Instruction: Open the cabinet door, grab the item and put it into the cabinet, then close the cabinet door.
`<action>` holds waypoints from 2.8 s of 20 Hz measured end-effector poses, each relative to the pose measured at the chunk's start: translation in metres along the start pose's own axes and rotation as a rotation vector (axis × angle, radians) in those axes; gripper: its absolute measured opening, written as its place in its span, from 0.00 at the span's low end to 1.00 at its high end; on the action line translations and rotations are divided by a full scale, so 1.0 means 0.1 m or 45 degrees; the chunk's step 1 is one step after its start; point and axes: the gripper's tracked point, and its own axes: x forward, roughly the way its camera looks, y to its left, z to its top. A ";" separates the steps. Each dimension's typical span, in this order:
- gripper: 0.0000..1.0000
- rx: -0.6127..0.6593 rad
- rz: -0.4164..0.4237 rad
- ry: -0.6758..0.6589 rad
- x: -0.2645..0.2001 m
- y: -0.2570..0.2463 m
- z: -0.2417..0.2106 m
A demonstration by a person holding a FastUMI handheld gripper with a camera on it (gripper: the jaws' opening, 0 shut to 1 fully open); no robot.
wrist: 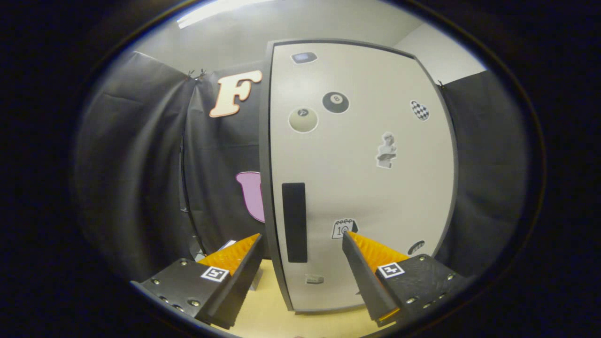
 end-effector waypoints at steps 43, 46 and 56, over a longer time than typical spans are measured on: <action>0.16 0.157 -0.131 0.029 -0.98 -0.59 -0.01; 0.15 0.165 -0.192 0.027 -1.19 -0.79 0.00; 0.13 0.094 -0.362 0.023 -1.50 -1.38 0.03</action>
